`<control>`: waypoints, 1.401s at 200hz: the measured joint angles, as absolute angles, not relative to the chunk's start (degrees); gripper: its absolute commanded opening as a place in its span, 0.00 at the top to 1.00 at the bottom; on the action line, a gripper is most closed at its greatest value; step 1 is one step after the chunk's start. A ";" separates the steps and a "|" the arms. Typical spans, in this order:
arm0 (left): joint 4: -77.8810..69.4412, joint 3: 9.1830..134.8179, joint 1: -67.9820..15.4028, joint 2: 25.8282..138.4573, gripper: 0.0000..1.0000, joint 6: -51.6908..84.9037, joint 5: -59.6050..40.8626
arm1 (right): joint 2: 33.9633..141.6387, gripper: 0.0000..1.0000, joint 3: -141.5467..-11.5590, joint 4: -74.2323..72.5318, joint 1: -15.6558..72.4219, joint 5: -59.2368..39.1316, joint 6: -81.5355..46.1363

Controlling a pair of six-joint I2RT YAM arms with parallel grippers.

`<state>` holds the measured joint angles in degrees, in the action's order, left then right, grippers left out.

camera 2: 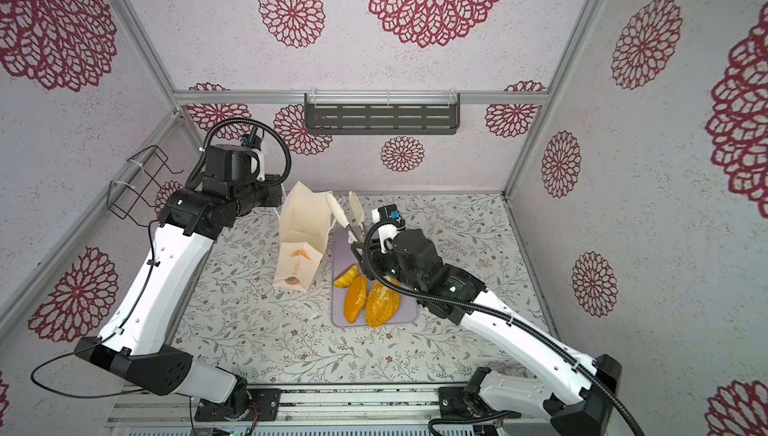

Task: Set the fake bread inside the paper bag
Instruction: 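Withdraw the empty tongs with the right gripper back over the tray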

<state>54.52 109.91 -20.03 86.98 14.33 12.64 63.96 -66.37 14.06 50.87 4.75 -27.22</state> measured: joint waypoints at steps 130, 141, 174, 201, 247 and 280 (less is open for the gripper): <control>63.75 117.25 -20.08 89.38 1.00 6.98 19.44 | 51.48 0.53 -52.77 26.48 47.51 7.90 -34.39; 64.55 117.27 -20.08 89.41 1.00 6.17 20.29 | 51.42 0.53 -52.18 27.51 47.51 7.68 -34.83; 65.36 115.90 -20.12 89.47 1.00 4.23 22.17 | 51.29 0.52 -50.72 28.67 47.51 7.25 -36.14; 65.30 113.86 -20.12 89.47 1.00 2.83 23.83 | 51.29 0.52 -49.45 28.77 47.51 6.55 -37.10; 65.17 113.43 -20.34 89.47 1.00 2.13 24.43 | 50.63 0.53 -46.50 30.35 47.37 5.48 -38.28; 63.55 110.93 -21.10 89.23 1.00 2.61 23.62 | 47.81 0.52 -44.77 31.33 47.24 5.21 -39.70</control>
<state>63.55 110.93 -21.10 89.23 2.61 23.62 47.81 -44.77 31.33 47.24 5.21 -39.70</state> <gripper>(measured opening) 0.051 0.476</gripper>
